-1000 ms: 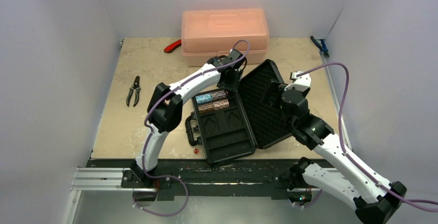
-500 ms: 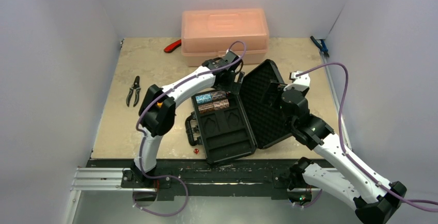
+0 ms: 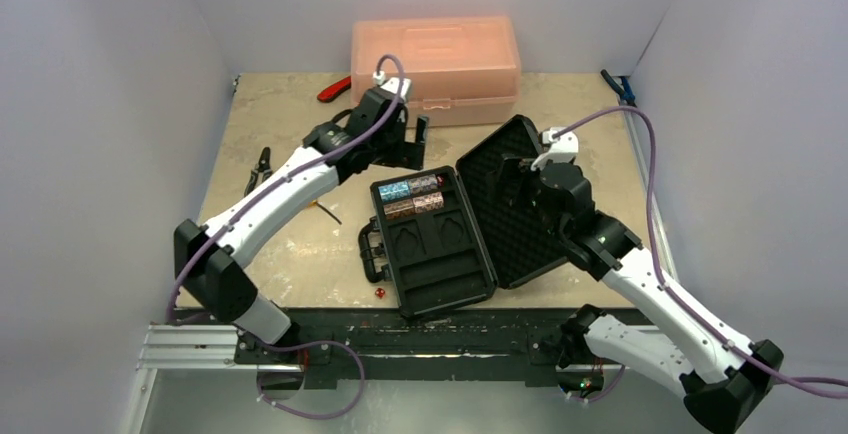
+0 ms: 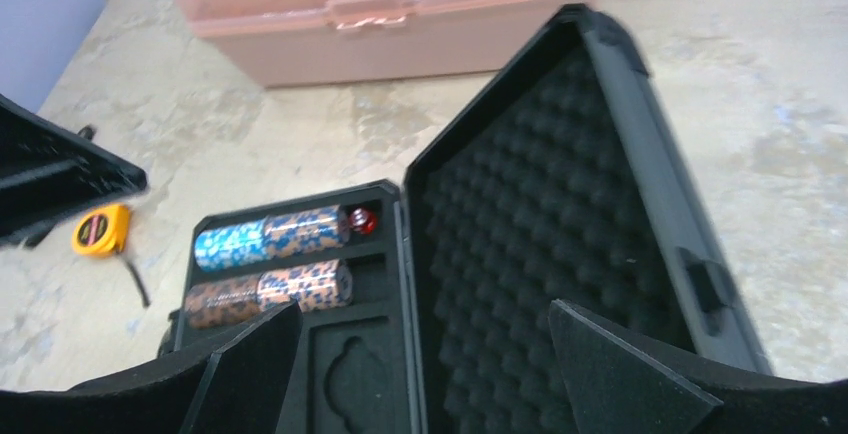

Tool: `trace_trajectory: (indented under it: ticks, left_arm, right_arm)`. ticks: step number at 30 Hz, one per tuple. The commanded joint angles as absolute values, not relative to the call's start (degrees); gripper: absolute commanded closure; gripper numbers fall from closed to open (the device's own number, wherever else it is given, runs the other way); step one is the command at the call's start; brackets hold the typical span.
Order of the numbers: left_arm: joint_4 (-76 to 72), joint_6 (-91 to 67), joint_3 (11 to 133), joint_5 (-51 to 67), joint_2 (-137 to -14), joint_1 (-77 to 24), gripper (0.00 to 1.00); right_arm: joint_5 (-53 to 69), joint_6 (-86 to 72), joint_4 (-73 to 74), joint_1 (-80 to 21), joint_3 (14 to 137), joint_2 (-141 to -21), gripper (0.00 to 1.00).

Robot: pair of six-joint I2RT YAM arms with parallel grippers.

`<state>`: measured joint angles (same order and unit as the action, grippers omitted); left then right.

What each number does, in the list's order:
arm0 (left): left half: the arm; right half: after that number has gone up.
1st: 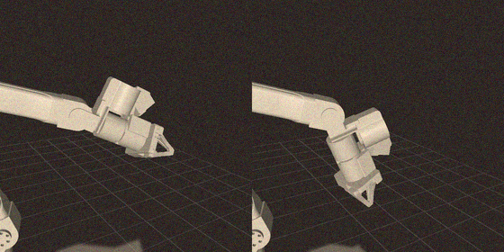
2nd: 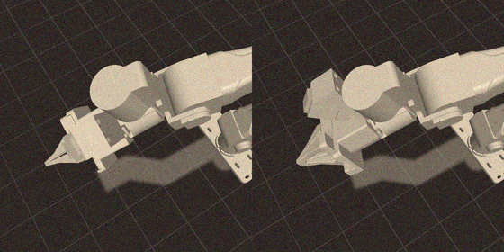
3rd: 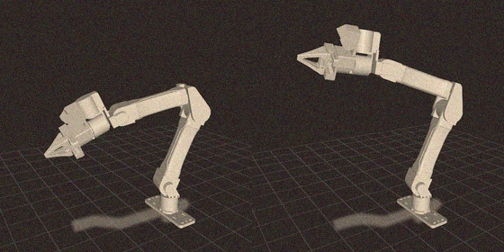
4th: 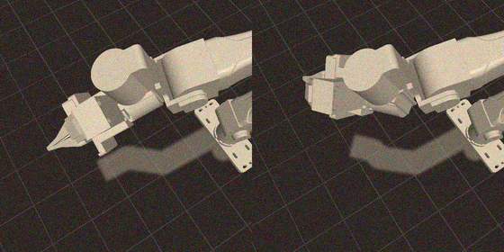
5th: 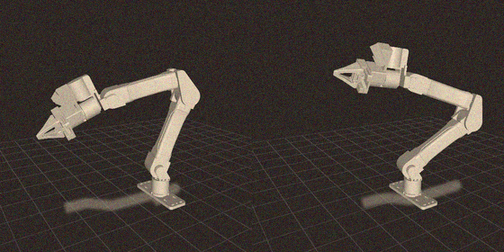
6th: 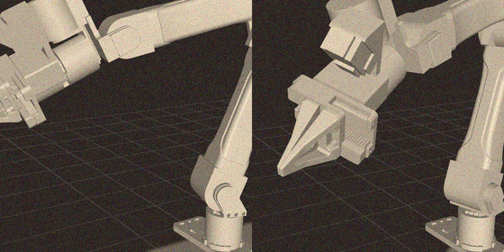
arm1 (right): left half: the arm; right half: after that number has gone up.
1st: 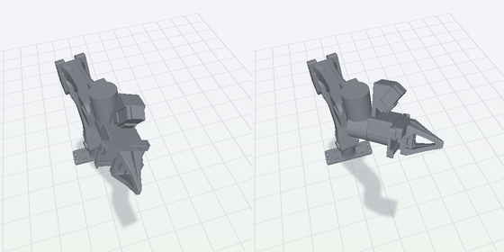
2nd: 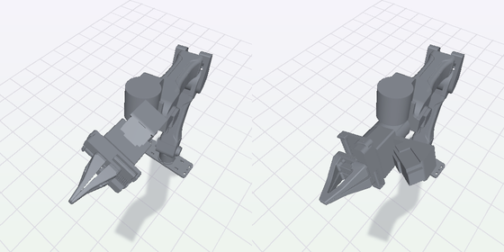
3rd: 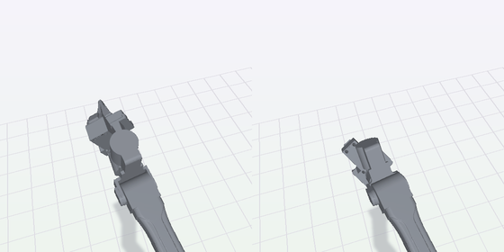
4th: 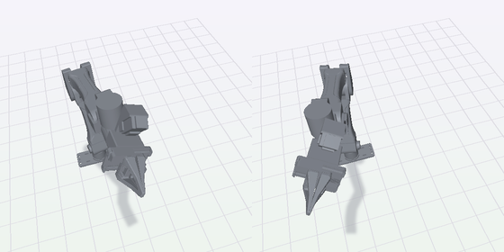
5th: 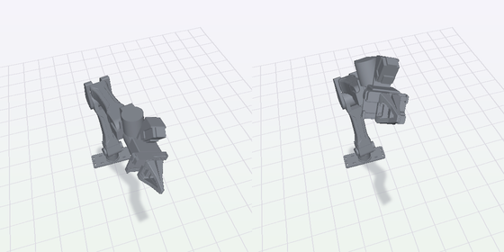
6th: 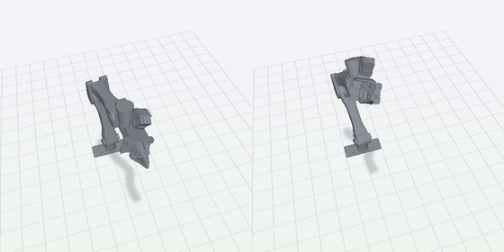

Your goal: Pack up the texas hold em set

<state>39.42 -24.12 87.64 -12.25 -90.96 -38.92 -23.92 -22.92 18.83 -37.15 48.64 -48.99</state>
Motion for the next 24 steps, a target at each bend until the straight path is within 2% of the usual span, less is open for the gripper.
trace_trajectory:
  ticks: [1, 9, 15, 24]
  left_arm:
    - [41.7, -20.4, 83.8, -15.3, -83.4, -34.0, 0.02]
    - [48.3, -16.4, 79.7, -20.5, -72.2, -24.7, 0.02]
    - [47.4, -13.6, 74.3, -25.8, -63.7, -22.4, 0.02]
    - [40.3, -13.7, 63.6, -33.8, -52.2, -22.4, 0.02]
  right_arm:
    - [-13.9, -21.1, 17.5, -37.0, 52.5, -52.7, 0.01]
    - [-0.4, -21.2, 16.4, -37.7, 55.9, -61.3, 0.01]
    - [-3.2, -21.2, 19.9, -47.4, 61.1, -69.3, 0.01]
    - [-4.5, -21.2, 22.1, -55.9, 66.5, -78.8, 0.01]
